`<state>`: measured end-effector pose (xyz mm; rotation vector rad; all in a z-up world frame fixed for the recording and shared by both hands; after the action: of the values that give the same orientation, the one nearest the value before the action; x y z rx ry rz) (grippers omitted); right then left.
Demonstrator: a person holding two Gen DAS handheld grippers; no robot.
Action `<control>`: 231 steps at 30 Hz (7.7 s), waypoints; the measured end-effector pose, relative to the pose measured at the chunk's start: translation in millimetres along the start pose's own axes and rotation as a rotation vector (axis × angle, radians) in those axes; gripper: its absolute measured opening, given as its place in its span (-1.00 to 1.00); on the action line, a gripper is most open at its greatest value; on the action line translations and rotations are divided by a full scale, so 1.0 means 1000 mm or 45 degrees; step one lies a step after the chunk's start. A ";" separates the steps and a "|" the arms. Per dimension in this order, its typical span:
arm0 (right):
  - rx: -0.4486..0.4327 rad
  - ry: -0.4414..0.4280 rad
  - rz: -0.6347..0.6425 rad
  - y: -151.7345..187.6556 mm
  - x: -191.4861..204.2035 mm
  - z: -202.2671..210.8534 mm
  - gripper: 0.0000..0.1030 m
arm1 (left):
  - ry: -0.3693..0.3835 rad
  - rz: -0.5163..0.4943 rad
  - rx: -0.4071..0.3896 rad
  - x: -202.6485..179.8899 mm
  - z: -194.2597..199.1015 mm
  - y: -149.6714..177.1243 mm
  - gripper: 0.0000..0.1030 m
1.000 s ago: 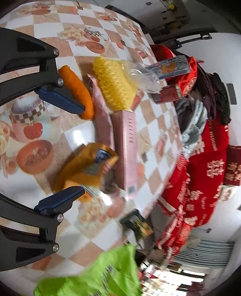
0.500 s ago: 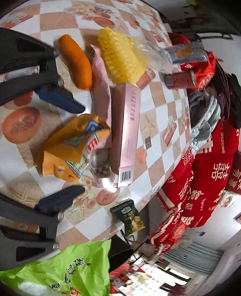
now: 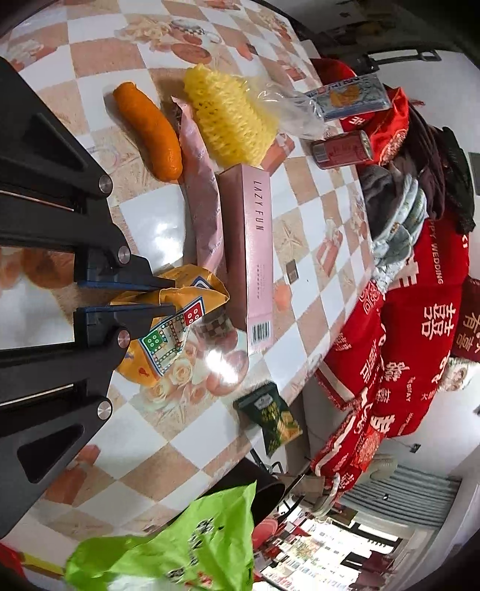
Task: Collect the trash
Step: 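Grasp orange candy wrapper with left gripper while right gripper grasps green plastic bag, then carry wrapper and green bag over the black bin and release both, then move both open grippers back over the table, then grasp orange sausage snack with left gripper while right gripper grasps green snack packet, then carry sausage snack and green packet to the bin and release both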
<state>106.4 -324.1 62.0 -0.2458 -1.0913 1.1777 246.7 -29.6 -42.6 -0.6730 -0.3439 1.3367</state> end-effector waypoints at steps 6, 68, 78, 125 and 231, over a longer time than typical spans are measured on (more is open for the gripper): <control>-0.054 0.033 0.003 -0.008 -0.011 0.014 -0.55 | 0.062 -0.039 -0.048 -0.021 0.025 -0.005 0.96; -0.173 0.427 -0.068 -0.061 -0.178 0.043 0.28 | 0.220 -0.563 -0.071 -0.330 -0.054 -0.064 0.96; -0.232 0.411 -0.153 -0.057 -0.183 0.065 0.42 | 0.262 -0.502 -0.101 -0.325 -0.039 -0.070 0.97; 0.091 0.213 0.259 -0.015 0.005 -0.058 1.00 | -0.189 -0.251 -0.129 0.027 0.021 0.001 1.00; -0.130 0.247 -0.153 -0.059 -0.153 0.014 -0.74 | 0.302 -0.524 -0.071 -0.277 -0.031 -0.063 1.00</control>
<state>136.4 -481.6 23.5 -0.3615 -0.9830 0.9711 252.9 -309.8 13.0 -0.7525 -0.3078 0.8494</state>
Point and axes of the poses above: each gripper's, at about its wrist camera, not at the fingertips, and z roughly against the way its jaws point, x to its left, y to its underside, the point moved 3 cm from there along -z, roughly the way its jaws point, and after that the axes turned 1 degree about z, right-handed, at the moved point
